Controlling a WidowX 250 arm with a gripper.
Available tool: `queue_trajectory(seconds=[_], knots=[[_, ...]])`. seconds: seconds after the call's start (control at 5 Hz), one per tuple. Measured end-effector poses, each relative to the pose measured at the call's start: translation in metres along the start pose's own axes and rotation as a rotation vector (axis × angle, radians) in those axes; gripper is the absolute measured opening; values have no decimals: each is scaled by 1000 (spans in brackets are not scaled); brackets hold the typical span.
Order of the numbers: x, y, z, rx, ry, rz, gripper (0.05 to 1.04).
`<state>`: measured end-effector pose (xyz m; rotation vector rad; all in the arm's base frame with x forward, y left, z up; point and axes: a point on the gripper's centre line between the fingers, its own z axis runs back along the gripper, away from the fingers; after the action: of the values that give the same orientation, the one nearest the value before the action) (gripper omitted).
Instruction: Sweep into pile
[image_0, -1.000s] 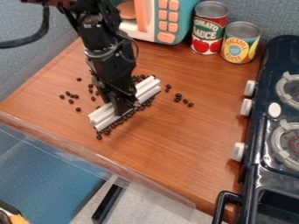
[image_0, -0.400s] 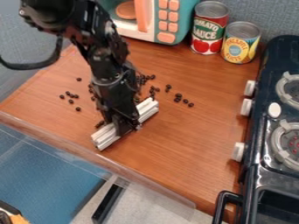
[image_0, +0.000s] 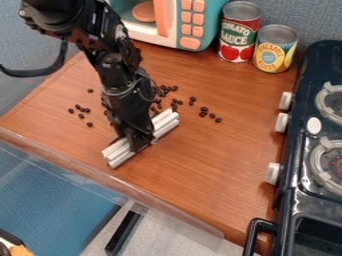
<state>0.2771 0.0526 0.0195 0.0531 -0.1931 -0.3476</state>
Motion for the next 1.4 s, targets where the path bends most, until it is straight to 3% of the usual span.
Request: queue_trajectory(seconds=[0.8,1.4], knots=[[3,54,-6,132,-21,-15,357],[-6,94,-6,166,-11,29,357]])
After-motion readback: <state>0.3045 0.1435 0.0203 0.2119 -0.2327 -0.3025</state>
